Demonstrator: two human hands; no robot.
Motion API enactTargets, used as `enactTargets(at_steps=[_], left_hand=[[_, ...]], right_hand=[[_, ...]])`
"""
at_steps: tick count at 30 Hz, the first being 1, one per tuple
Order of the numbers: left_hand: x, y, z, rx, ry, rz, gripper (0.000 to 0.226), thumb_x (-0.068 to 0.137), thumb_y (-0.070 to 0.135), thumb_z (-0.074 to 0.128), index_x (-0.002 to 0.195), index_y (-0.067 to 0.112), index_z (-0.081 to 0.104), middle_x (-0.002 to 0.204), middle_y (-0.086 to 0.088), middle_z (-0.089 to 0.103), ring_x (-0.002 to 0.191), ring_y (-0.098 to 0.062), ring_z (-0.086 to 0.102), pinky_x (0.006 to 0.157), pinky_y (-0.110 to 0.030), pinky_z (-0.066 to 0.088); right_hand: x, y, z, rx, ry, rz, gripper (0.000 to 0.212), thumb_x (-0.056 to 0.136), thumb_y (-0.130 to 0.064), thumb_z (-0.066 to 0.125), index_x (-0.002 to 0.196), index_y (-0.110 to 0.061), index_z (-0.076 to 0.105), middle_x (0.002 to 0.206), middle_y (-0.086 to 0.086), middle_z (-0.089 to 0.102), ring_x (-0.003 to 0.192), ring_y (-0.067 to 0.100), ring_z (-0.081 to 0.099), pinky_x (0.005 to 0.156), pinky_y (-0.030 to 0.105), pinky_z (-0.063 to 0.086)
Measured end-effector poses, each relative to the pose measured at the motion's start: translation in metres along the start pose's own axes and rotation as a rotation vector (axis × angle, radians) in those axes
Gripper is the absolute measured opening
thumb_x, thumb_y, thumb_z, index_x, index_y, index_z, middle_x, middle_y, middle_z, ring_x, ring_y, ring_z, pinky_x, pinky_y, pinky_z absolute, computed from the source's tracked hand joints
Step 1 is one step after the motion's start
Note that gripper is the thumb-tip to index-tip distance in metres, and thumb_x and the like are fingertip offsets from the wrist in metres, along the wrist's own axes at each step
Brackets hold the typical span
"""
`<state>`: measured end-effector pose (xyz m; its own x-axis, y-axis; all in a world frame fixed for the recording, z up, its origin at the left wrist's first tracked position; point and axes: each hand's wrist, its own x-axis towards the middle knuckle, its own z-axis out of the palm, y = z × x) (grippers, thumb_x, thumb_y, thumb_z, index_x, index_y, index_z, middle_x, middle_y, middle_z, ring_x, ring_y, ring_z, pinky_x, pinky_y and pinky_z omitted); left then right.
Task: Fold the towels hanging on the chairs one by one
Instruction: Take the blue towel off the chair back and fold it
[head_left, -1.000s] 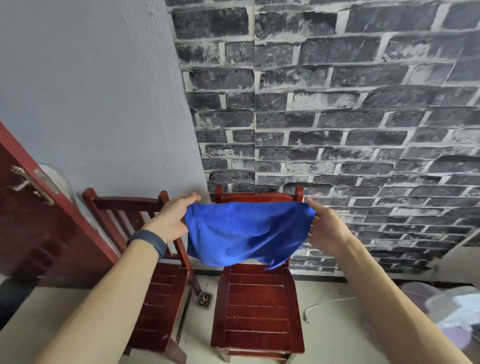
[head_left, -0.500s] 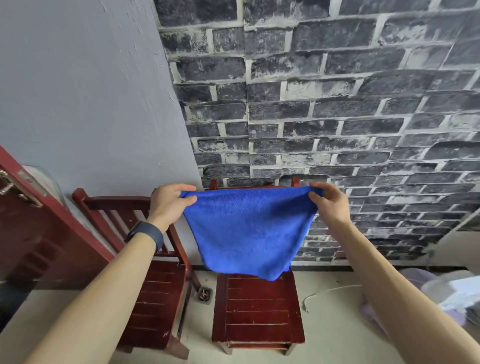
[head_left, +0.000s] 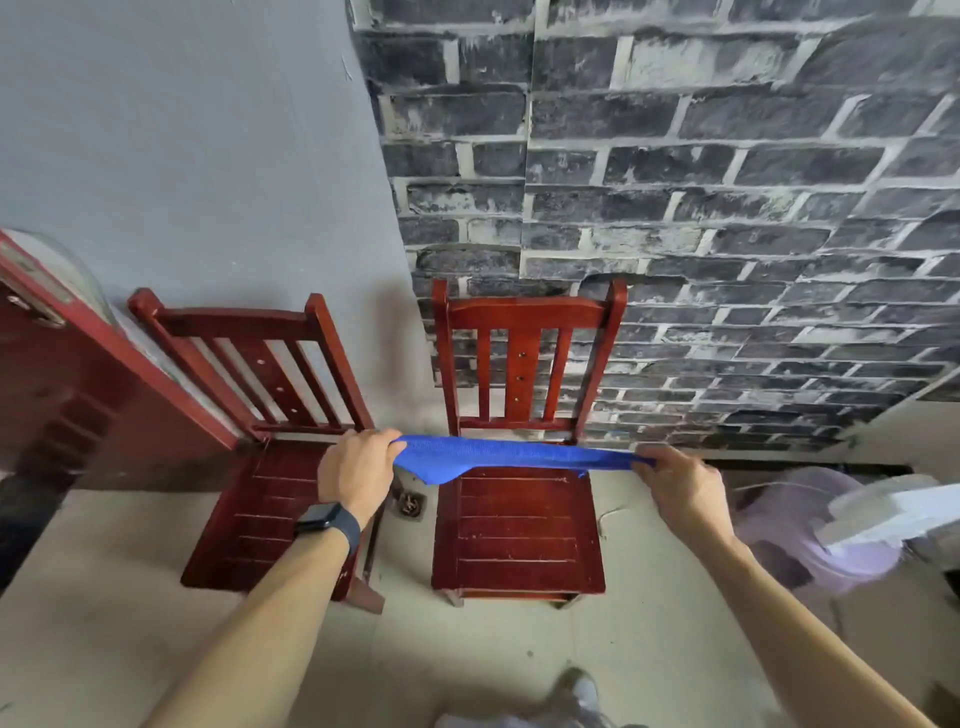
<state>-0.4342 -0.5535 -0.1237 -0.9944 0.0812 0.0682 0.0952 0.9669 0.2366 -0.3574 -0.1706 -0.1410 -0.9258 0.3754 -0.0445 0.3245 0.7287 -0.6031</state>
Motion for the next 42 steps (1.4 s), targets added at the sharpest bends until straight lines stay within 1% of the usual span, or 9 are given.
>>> enactTargets(at_steps=[6, 9, 15, 22, 25, 28, 30, 36, 42], left_hand=[[-0.057, -0.037, 0.069, 0.204, -0.266, 0.085, 0.005, 0.088, 0.026, 0.070, 0.087, 0.026, 0.065, 0.072, 0.000, 0.069, 0.066, -0.028, 0.062, 0.053, -0.031, 0.031], [-0.062, -0.049, 0.088, 0.301, -0.387, 0.123, 0.009, 0.084, 0.023, 0.071, 0.087, 0.028, 0.065, 0.075, 0.001, 0.069, 0.073, -0.025, 0.061, 0.056, -0.033, 0.034], [-0.025, -0.040, 0.113, 0.296, -0.435, 0.169, 0.021, 0.101, 0.033, 0.047, 0.111, 0.031, 0.065, 0.102, 0.003, 0.068, 0.099, -0.023, 0.058, 0.072, -0.034, 0.042], [0.052, -0.021, 0.175, 0.269, -0.508, -0.002, 0.025, 0.102, 0.042, 0.041, 0.110, 0.028, 0.059, 0.105, -0.002, 0.067, 0.097, -0.028, 0.064, 0.066, -0.032, 0.039], [0.086, -0.006, 0.212, 0.099, -0.420, -0.288, 0.025, 0.101, 0.036, 0.042, 0.123, 0.030, 0.054, 0.109, -0.010, 0.068, 0.097, -0.036, 0.065, 0.067, -0.034, 0.039], [0.100, 0.000, 0.253, -0.066, -0.385, -0.510, 0.037, 0.099, 0.033, 0.043, 0.136, 0.032, 0.043, 0.106, -0.014, 0.066, 0.094, -0.040, 0.064, 0.068, -0.036, 0.043], [0.092, -0.002, 0.281, -0.096, -0.497, -0.502, 0.038, 0.096, 0.032, 0.044, 0.134, 0.031, 0.041, 0.102, -0.010, 0.068, 0.087, -0.037, 0.064, 0.071, -0.038, 0.051], [0.022, -0.023, 0.360, -0.232, -0.829, -0.629, 0.041, 0.092, 0.033, 0.053, 0.132, 0.023, 0.050, 0.115, -0.002, 0.070, 0.104, -0.029, 0.065, 0.087, -0.036, 0.051], [-0.018, -0.050, 0.422, -0.263, -0.841, -0.727, 0.050, 0.093, 0.032, 0.058, 0.137, 0.013, 0.047, 0.128, -0.010, 0.061, 0.113, -0.029, 0.061, 0.091, -0.036, 0.049]], right_hand=[[-0.068, 0.049, 0.046, -0.184, -0.149, 0.105, 0.012, 0.091, -0.029, 0.070, 0.101, -0.028, 0.076, 0.085, -0.003, 0.070, 0.077, 0.021, 0.060, 0.067, 0.034, 0.050], [-0.077, 0.055, 0.054, -0.208, -0.202, 0.189, 0.013, 0.091, -0.034, 0.066, 0.101, -0.037, 0.074, 0.092, -0.004, 0.070, 0.086, 0.022, 0.060, 0.073, 0.033, 0.048], [-0.037, 0.068, 0.076, -0.188, -0.237, 0.267, 0.017, 0.091, -0.029, 0.065, 0.104, -0.032, 0.075, 0.101, -0.001, 0.074, 0.095, 0.028, 0.064, 0.076, 0.033, 0.049], [0.065, 0.092, 0.131, -0.113, -0.286, 0.403, 0.025, 0.088, -0.026, 0.060, 0.108, -0.032, 0.073, 0.105, 0.001, 0.074, 0.097, 0.030, 0.063, 0.077, 0.032, 0.048], [0.108, 0.102, 0.167, -0.017, -0.229, 0.384, 0.038, 0.091, -0.017, 0.060, 0.127, -0.027, 0.067, 0.114, 0.006, 0.074, 0.101, 0.032, 0.067, 0.084, 0.030, 0.050], [0.127, 0.113, 0.204, 0.069, -0.244, 0.402, 0.052, 0.092, -0.018, 0.060, 0.142, -0.030, 0.052, 0.123, 0.010, 0.070, 0.101, 0.031, 0.069, 0.090, 0.039, 0.056], [0.123, 0.124, 0.229, 0.059, -0.311, 0.424, 0.048, 0.090, -0.024, 0.060, 0.137, -0.033, 0.053, 0.122, 0.006, 0.070, 0.099, 0.029, 0.069, 0.090, 0.038, 0.055], [0.066, 0.172, 0.287, 0.007, -0.495, 0.606, 0.044, 0.086, -0.018, 0.059, 0.130, -0.020, 0.054, 0.118, 0.009, 0.067, 0.100, 0.035, 0.065, 0.085, 0.041, 0.056], [0.022, 0.220, 0.337, -0.045, -0.546, 0.760, 0.052, 0.093, -0.029, 0.063, 0.140, -0.011, 0.046, 0.125, 0.017, 0.060, 0.118, 0.037, 0.055, 0.100, 0.040, 0.043]])
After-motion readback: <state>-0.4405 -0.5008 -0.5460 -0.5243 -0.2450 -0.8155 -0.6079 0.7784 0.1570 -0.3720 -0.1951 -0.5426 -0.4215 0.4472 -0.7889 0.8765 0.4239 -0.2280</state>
